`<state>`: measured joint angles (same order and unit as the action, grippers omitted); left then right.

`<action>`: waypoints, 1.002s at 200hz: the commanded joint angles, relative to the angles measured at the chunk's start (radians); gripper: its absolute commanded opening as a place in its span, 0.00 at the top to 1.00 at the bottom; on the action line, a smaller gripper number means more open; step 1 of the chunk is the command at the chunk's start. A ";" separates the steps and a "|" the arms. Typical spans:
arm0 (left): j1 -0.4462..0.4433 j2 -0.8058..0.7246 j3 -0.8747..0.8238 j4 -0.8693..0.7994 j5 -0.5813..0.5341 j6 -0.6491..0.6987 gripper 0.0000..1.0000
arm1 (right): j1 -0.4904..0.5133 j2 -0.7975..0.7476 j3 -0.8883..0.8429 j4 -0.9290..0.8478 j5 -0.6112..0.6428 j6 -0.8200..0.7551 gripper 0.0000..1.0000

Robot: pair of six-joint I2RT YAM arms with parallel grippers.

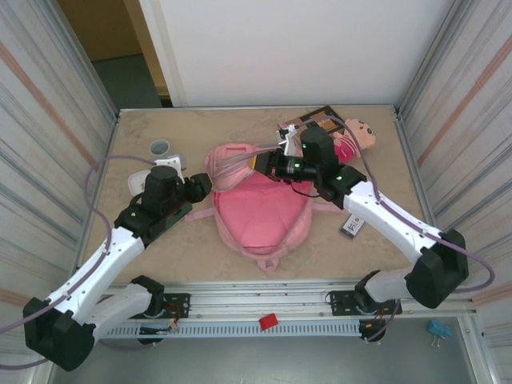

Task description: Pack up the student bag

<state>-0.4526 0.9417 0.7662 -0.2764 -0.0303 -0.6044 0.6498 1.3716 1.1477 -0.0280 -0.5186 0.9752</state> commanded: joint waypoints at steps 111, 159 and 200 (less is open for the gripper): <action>0.002 0.000 0.017 -0.152 0.012 -0.141 0.46 | 0.164 0.055 -0.148 -0.076 0.175 0.229 0.37; -0.001 0.032 0.060 -0.131 0.079 -0.154 0.46 | 0.178 -0.094 -0.230 -0.277 0.186 0.233 0.34; -0.015 0.121 0.111 -0.067 0.149 -0.102 0.48 | -0.002 -0.213 -0.178 -0.562 0.128 0.012 0.33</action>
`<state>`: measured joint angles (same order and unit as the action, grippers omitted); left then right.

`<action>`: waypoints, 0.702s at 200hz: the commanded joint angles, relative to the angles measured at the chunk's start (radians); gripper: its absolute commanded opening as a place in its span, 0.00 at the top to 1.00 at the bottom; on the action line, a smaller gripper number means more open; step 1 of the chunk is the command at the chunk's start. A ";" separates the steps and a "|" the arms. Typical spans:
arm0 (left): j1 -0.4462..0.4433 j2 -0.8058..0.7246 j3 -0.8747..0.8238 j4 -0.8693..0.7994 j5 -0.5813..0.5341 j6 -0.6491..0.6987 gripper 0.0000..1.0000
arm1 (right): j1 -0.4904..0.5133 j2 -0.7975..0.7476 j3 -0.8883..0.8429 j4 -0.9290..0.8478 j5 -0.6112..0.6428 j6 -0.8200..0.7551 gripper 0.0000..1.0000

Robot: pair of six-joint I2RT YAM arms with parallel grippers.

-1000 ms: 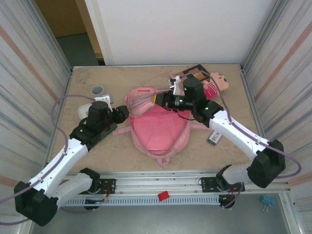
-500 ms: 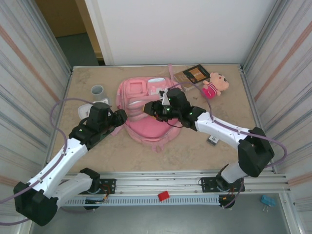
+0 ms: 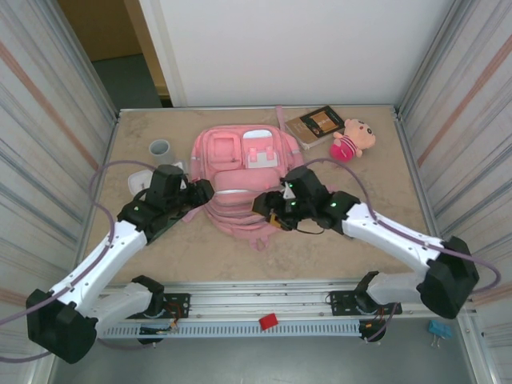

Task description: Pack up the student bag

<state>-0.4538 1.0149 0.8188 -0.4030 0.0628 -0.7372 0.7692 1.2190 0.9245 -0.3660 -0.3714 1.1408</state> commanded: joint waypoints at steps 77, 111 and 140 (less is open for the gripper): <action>-0.125 0.427 0.201 0.263 0.111 0.102 0.48 | -0.485 0.183 0.298 -0.218 -0.048 -0.523 0.35; -0.115 0.599 0.207 0.295 0.100 0.123 0.48 | -0.507 0.364 0.402 -0.074 0.021 -0.584 0.36; -0.076 0.689 0.171 0.291 0.114 0.118 0.49 | -0.541 0.540 0.520 0.013 0.019 -0.596 0.37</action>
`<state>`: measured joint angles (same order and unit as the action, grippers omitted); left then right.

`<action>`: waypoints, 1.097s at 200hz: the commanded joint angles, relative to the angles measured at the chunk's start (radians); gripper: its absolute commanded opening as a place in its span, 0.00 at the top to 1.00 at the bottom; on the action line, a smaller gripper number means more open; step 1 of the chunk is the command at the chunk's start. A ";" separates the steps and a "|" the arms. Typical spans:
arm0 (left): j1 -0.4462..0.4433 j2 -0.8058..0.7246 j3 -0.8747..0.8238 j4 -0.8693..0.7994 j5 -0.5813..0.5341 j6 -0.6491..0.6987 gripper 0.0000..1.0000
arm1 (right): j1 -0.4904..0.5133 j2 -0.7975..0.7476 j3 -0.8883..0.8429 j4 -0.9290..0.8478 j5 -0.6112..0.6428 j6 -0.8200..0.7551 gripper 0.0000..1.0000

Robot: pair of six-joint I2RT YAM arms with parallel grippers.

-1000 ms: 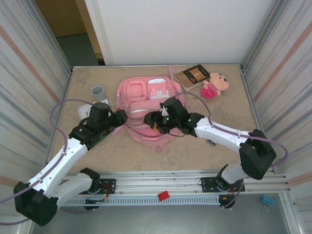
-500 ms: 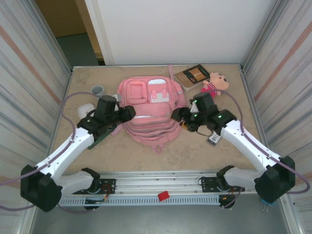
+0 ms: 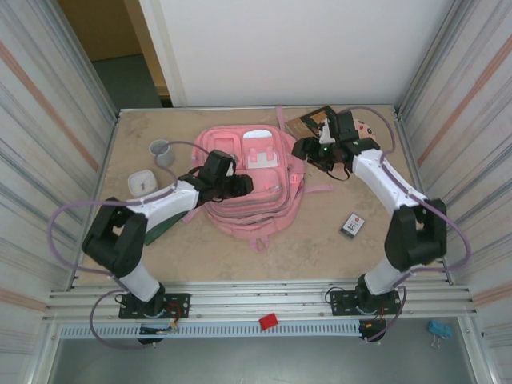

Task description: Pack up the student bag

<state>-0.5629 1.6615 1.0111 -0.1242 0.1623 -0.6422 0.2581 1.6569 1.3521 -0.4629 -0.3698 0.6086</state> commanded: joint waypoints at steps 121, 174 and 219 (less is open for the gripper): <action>0.096 -0.003 -0.069 -0.105 0.017 -0.022 0.49 | -0.075 0.809 0.721 0.188 -0.010 -0.104 0.38; 0.099 0.005 -0.009 -0.152 -0.018 -0.004 0.49 | -0.106 0.888 0.754 0.031 0.039 -0.023 0.43; 0.101 0.024 0.021 -0.169 -0.007 0.007 0.49 | -0.137 0.696 0.382 0.113 0.034 0.007 0.43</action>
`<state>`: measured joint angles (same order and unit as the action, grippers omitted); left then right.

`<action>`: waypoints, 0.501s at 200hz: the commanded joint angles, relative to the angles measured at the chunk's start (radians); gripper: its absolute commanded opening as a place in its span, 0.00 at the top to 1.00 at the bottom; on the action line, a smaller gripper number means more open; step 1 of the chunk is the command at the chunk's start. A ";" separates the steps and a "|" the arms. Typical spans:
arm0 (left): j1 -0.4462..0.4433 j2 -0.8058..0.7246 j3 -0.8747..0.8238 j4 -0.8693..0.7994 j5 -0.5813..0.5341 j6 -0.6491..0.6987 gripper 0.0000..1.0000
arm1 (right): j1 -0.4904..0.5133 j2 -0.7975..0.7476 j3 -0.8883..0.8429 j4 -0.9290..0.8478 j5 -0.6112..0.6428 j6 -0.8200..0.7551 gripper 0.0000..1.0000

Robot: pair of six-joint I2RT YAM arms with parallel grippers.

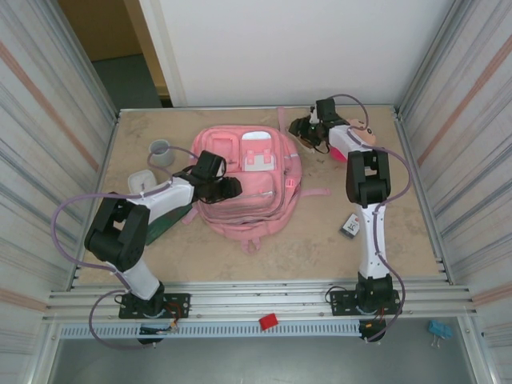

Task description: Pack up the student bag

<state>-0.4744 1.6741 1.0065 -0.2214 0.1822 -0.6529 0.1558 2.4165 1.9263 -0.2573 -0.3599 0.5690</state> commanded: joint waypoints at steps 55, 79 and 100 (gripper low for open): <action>0.034 -0.013 -0.021 -0.058 -0.049 0.018 0.48 | -0.090 -0.288 -0.568 -0.030 -0.056 0.041 0.44; 0.053 -0.028 -0.034 -0.048 -0.058 0.025 0.48 | -0.084 -0.372 -0.701 -0.040 -0.089 0.032 0.44; 0.068 -0.036 -0.037 -0.041 -0.068 0.037 0.48 | -0.063 -0.457 -0.817 -0.051 -0.096 0.040 0.44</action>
<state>-0.4362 1.6669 0.9943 -0.2310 0.1711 -0.6491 0.0620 1.9949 1.2545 -0.1322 -0.4423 0.5972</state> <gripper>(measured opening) 0.516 0.561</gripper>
